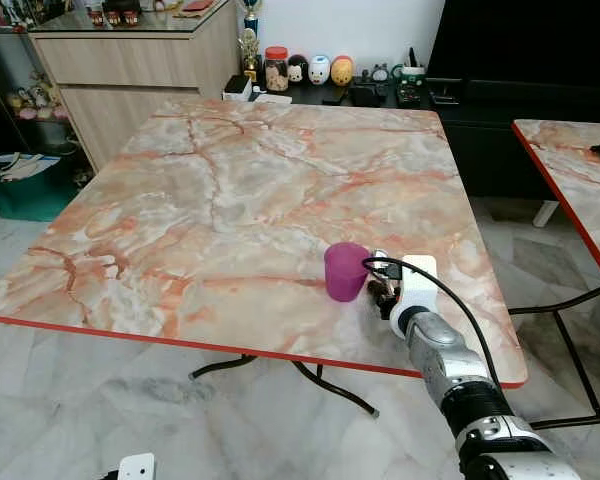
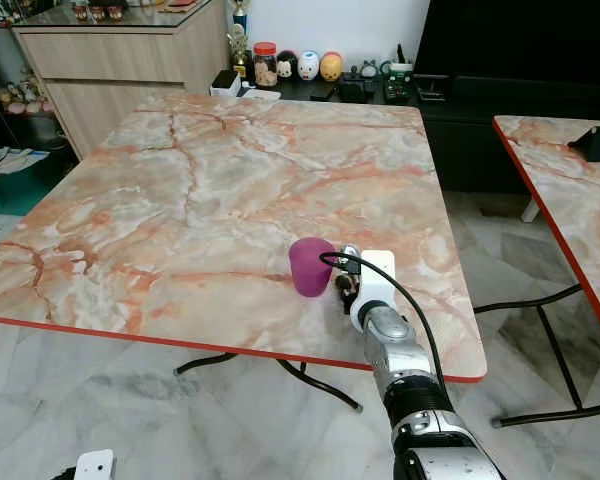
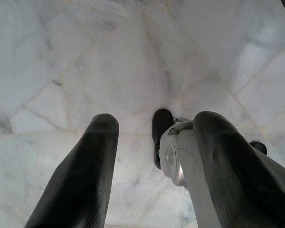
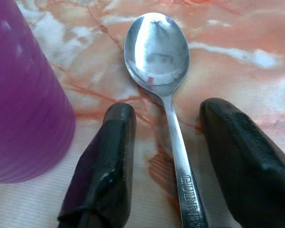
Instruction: Setting the table
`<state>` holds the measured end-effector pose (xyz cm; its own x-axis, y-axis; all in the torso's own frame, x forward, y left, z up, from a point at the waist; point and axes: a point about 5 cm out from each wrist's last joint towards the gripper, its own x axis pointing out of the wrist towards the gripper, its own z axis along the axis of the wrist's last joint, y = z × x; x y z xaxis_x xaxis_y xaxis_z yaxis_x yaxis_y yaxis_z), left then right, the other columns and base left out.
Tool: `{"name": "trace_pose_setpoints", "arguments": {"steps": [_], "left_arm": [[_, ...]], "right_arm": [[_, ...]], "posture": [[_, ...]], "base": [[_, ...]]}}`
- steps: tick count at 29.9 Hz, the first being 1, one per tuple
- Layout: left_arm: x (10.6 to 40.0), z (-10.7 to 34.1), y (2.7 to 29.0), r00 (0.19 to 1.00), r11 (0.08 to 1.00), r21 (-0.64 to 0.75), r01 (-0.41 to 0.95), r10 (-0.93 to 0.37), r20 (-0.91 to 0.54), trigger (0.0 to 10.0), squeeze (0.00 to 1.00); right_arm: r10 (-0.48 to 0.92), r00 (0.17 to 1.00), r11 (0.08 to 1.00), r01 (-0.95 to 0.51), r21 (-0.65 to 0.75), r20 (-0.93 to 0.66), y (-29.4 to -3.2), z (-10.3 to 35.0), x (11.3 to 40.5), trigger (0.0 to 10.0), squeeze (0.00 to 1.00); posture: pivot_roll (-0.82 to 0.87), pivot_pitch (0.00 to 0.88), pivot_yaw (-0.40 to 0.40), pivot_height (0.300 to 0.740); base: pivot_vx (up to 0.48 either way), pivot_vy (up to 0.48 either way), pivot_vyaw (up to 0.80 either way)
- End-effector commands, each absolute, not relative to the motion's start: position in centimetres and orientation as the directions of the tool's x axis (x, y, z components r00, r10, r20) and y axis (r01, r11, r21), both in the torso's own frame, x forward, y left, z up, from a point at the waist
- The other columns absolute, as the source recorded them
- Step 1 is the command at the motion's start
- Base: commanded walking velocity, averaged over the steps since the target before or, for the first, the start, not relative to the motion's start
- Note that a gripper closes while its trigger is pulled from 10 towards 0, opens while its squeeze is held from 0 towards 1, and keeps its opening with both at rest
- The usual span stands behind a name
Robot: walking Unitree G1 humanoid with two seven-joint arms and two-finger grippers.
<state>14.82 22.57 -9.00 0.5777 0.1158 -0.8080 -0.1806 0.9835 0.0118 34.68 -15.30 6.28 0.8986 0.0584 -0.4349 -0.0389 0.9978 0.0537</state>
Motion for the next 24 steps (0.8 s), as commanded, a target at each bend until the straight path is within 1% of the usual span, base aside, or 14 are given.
{"name": "trace_pose_setpoints", "arguments": {"steps": [1,10,24], "left_arm": [[14.1,-9.4,22.4,0.545,0.984,0.019,-0.175,0.112,-0.831,10.0,0.0],[14.9,-9.0,22.7,0.562,0.985,0.018,-0.17,0.112,-0.82,10.0,0.0],[14.3,-9.0,23.9,0.551,0.985,0.032,-0.171,0.122,-0.826,10.0,0.0]], "right_arm": [[0.069,0.892,0.997,-0.052,0.051,-0.446,-15.0,6.2,34.8,0.0,0.0],[0.078,0.894,0.997,-0.061,0.052,-0.442,-14.7,6.2,34.8,0.0,0.0],[0.087,0.909,0.996,-0.076,0.043,-0.407,-14.3,6.4,34.8,0.0,0.0]], "posture": [[-0.04,0.0,0.004,0.72],[-0.04,0.0,0.006,0.72],[-0.04,0.0,0.01,0.72]], "base": [[0.0,0.0,0.0],[0.0,0.0,0.0],[0.0,0.0,0.0]]}}
